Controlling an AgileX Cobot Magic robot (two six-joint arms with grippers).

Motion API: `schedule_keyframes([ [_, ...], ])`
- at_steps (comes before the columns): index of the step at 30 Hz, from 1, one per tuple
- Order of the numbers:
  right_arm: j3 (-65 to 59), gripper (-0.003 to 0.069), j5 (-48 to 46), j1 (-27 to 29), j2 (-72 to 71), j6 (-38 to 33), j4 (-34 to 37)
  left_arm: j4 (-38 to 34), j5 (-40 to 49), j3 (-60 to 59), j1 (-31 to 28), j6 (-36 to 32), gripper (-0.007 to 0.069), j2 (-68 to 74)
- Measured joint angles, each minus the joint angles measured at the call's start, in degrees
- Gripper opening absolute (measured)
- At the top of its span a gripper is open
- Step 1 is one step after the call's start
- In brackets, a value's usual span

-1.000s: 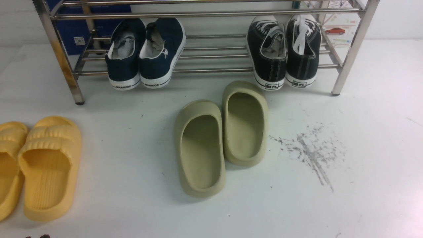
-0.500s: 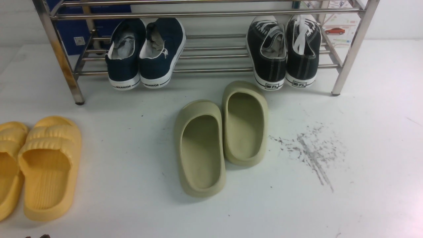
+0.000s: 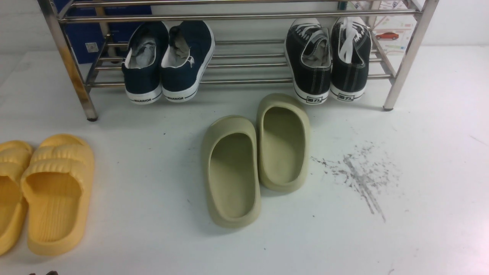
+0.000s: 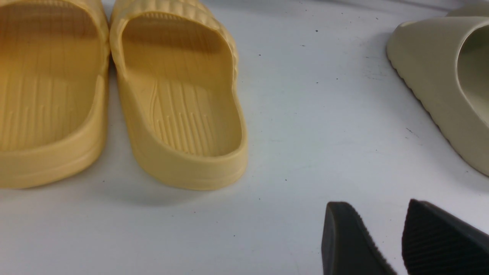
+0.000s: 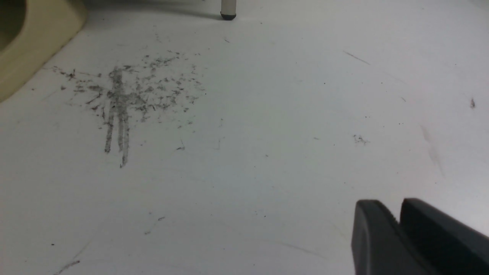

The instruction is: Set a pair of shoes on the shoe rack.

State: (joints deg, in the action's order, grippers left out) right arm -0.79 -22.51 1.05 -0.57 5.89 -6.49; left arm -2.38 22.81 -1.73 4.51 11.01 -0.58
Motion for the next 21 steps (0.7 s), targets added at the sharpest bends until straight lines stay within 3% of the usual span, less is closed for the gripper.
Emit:
schedule_keyframes([
  [21,0.0,0.0153,0.0,0.0,0.0,-0.1,0.0,0.0,0.0,0.0,0.0,0.0,0.0239,0.0],
])
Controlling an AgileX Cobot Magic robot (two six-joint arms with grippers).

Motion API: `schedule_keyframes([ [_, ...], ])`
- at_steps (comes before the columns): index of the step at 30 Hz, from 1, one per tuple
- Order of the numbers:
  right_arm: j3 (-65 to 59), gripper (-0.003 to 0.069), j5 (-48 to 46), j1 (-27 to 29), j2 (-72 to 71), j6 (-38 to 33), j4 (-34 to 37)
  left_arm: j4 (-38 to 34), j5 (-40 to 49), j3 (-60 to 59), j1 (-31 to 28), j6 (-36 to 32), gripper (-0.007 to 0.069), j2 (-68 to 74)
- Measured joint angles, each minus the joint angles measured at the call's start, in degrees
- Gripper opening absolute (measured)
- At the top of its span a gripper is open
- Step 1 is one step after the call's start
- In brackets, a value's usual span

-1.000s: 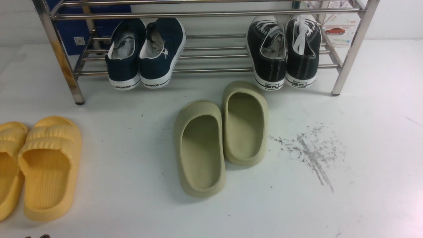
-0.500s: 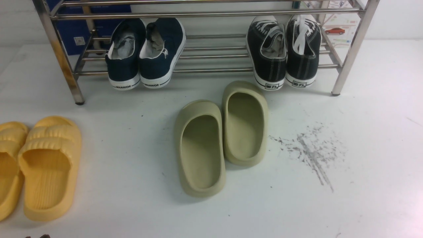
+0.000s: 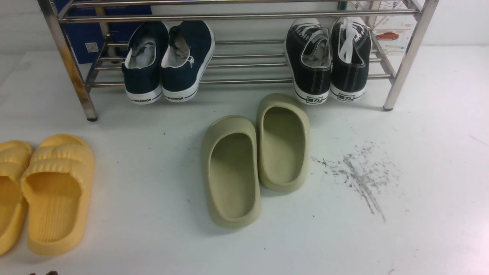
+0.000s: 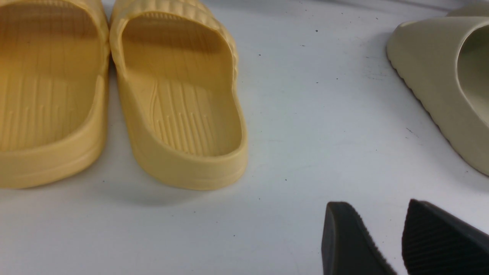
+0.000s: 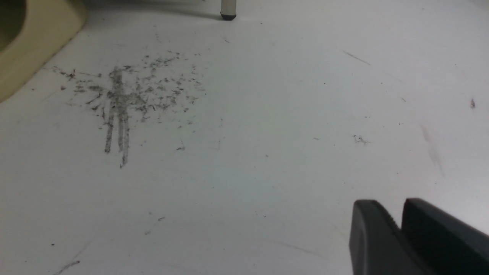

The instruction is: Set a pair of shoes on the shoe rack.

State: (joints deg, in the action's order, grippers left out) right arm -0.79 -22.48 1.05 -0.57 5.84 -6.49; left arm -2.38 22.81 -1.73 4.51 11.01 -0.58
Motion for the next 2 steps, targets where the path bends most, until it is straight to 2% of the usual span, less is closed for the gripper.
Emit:
schedule_keyframes([
  [2,0.0,0.0153,0.0,0.0,0.0,0.0,0.0,0.0,0.0,0.0,0.0,0.0,0.0239,0.0],
])
